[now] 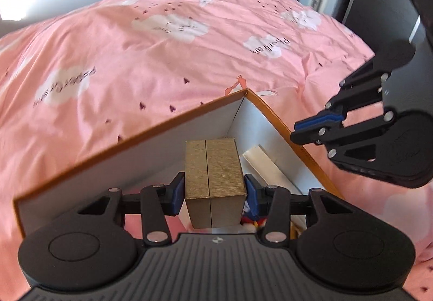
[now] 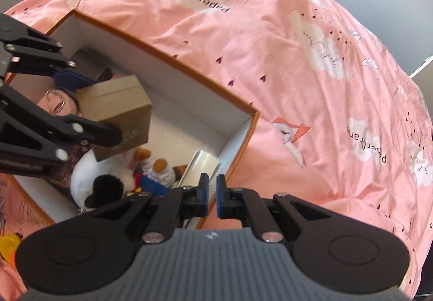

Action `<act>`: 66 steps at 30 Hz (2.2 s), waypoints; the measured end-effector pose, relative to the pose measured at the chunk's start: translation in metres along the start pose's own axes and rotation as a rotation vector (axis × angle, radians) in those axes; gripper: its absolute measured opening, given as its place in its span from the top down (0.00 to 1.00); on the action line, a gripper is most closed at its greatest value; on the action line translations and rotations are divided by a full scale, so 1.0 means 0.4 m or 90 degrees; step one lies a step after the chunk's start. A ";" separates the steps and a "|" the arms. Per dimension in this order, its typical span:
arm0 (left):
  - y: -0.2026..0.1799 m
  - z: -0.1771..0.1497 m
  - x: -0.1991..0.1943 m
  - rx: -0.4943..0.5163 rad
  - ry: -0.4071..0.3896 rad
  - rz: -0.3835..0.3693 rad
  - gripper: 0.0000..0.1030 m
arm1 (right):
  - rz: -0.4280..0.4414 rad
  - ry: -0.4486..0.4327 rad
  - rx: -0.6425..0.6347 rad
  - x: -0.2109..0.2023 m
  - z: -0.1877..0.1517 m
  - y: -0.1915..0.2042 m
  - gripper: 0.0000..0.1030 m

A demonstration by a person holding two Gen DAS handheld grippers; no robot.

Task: Organize objects
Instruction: 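Open both grippers to release the gold box and white case, then withdraw both grippers up and away from the orange box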

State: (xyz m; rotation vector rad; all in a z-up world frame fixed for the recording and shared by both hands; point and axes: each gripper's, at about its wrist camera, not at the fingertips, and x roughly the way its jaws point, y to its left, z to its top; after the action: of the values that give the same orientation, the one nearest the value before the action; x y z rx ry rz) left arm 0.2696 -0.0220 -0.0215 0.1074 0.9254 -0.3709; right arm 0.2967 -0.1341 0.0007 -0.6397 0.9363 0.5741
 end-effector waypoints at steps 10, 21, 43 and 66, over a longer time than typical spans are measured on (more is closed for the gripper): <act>-0.046 0.053 0.150 0.172 0.023 -0.023 0.50 | -0.006 -0.024 0.038 0.022 0.012 -0.054 0.93; -0.086 0.013 0.216 0.354 0.023 -0.013 0.50 | 0.000 -0.025 0.051 0.050 0.003 -0.073 0.93; -0.090 -0.024 0.154 0.293 0.009 0.110 0.24 | -0.028 -0.006 0.030 0.038 -0.015 -0.053 0.79; -0.033 0.031 0.197 0.102 0.061 -0.008 0.83 | -0.030 0.020 0.038 0.079 -0.017 -0.052 0.75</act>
State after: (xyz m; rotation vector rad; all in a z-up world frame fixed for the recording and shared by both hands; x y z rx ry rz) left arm 0.3171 -0.0581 -0.0760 0.2688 0.9908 -0.4545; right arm 0.3222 -0.1477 -0.0244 -0.6174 0.9623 0.4941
